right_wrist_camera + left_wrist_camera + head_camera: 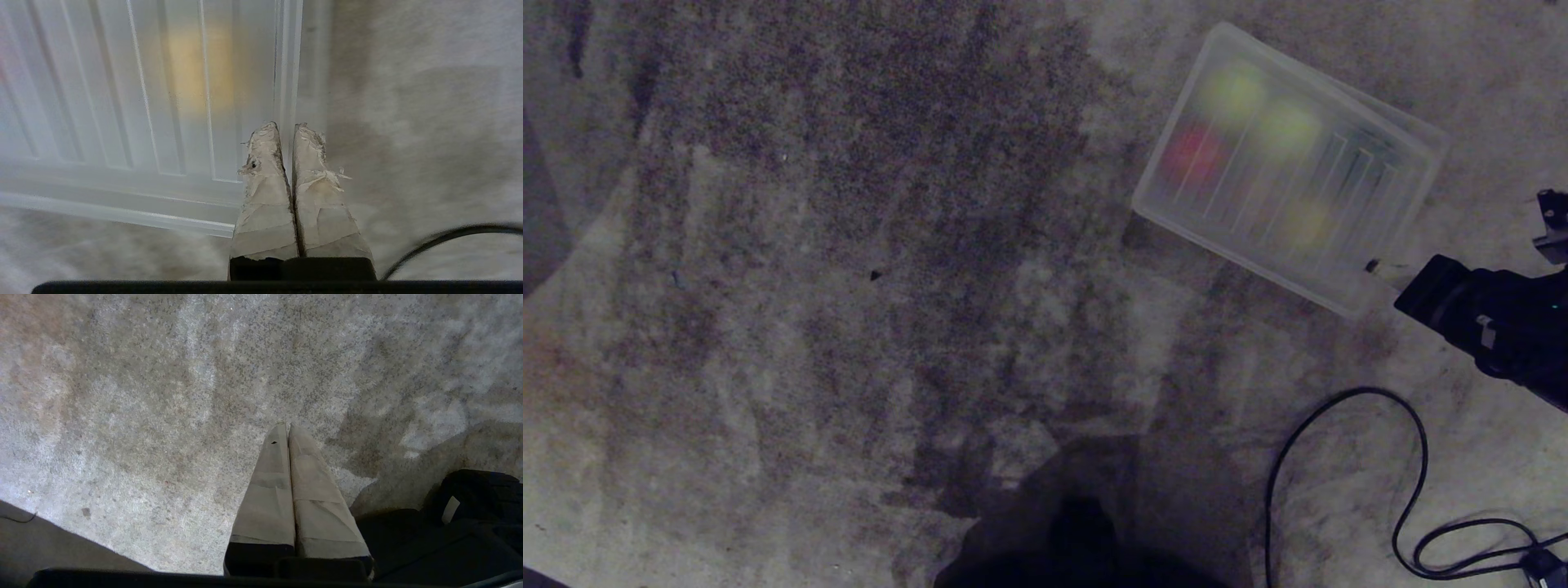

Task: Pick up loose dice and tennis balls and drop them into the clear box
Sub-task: Close the lid

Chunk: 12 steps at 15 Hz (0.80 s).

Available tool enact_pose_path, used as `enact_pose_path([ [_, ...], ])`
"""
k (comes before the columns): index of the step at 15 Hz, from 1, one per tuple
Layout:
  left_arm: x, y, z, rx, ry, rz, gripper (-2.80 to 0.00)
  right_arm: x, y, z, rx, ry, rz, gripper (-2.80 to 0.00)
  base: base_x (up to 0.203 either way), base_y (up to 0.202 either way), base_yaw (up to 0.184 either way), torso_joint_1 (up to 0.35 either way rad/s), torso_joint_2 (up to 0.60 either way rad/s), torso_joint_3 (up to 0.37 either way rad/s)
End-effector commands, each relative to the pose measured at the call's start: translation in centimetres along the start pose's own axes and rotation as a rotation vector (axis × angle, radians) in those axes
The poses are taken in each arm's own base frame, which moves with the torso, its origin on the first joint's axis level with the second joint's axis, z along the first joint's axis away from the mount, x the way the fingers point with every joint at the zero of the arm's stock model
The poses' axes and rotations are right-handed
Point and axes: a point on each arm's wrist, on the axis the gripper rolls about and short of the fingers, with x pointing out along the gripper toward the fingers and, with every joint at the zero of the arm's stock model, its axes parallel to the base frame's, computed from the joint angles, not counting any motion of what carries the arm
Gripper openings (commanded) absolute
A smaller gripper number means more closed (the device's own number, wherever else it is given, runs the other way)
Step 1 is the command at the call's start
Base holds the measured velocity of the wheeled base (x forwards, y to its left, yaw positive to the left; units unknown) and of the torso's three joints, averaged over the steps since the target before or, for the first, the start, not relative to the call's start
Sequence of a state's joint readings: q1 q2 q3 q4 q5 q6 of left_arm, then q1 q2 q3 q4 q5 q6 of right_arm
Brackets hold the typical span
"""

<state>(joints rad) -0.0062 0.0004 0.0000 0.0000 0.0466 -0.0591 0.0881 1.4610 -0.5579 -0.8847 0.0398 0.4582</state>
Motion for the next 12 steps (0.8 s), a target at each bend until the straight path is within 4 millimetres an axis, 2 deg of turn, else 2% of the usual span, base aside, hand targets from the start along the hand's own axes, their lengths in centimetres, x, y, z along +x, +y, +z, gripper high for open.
enact_pose_path([
  [1, 0.0, 0.0, 0.0, -0.001, 0.001, 0.001, -2.80, 0.6, -0.6, 0.3, -0.002, -0.004, -0.012, -2.80, 0.000, 0.000, 0.000, 0.000, 0.00, 0.000],
  [7, 0.0, 0.0, 0.0, -0.001, 0.001, 0.001, -2.80, -0.3, -0.1, 1.8, -0.095, -0.044, 0.048, -2.80, 0.000, 0.000, 0.000, 0.000, 0.00, 0.000],
  [12, 0.0, 0.0, 0.0, 0.000, 0.001, 0.000, -2.80, -0.2, -0.3, 1.7, -0.117, -0.031, 0.054, -2.80, 0.000, 0.000, 0.000, 0.000, 0.00, 0.000],
])
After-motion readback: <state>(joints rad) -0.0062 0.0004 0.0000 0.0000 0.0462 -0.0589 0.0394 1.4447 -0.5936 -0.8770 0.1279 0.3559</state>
